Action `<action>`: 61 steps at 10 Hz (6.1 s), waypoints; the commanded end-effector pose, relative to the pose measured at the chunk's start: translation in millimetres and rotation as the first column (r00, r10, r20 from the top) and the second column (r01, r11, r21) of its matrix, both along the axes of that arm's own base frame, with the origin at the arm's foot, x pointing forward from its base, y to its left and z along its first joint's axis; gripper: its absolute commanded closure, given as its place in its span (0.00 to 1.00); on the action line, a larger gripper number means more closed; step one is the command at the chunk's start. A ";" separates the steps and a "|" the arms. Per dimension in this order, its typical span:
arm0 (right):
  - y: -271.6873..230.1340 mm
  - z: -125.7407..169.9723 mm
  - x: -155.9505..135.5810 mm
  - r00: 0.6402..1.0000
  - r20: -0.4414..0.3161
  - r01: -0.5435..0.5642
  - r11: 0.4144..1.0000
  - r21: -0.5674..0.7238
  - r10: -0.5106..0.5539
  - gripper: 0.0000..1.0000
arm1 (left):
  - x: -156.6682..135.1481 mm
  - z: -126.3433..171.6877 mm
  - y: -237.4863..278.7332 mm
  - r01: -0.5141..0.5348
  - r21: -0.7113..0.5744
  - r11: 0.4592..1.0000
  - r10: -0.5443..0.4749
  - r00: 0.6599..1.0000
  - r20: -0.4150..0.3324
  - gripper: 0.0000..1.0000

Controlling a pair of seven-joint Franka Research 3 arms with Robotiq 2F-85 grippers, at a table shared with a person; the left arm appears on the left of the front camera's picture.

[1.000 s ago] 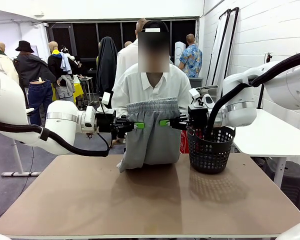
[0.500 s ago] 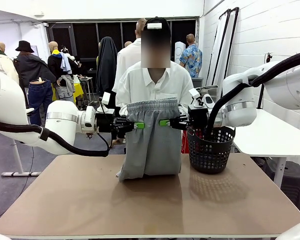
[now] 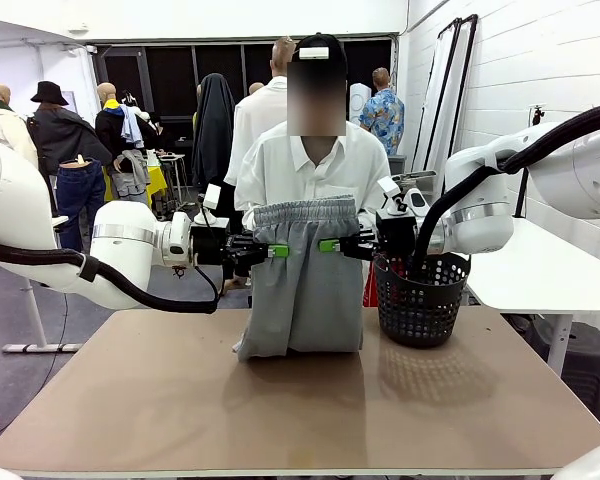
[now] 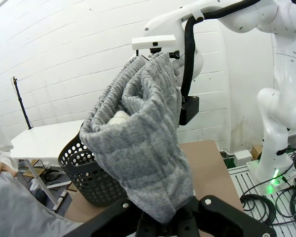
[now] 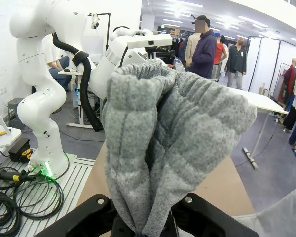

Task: Fold the training pants.
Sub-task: Release the ends of the Training pants and then grab the overlapped ends.

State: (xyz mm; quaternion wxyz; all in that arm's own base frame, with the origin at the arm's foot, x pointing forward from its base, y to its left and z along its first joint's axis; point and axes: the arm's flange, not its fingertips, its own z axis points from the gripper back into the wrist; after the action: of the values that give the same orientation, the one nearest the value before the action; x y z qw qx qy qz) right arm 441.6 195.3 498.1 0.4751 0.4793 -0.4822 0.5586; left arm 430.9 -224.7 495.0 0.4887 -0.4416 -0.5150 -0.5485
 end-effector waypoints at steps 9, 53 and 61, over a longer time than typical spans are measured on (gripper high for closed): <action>0.8 1.3 -1.1 1.000 0.006 -0.002 1.000 0.001 0.002 1.00 | -1.1 1.8 -0.6 -0.004 -0.018 1.000 0.004 1.000 -0.007 1.00; 0.8 1.3 -1.1 1.000 0.006 -0.002 1.000 0.001 0.002 1.00 | -1.1 1.8 -0.6 -0.004 -0.018 1.000 0.004 1.000 -0.007 1.00; 0.8 1.3 -1.1 1.000 0.006 -0.002 1.000 0.001 0.002 1.00 | -1.1 1.8 -0.6 -0.004 -0.018 1.000 0.004 1.000 -0.007 1.00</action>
State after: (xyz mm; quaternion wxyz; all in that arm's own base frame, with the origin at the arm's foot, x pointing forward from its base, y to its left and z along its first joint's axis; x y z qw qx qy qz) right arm 441.6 195.3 498.1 0.4751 0.4793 -0.4822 0.5587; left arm 430.9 -224.7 495.0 0.4887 -0.4416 -0.5150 -0.5485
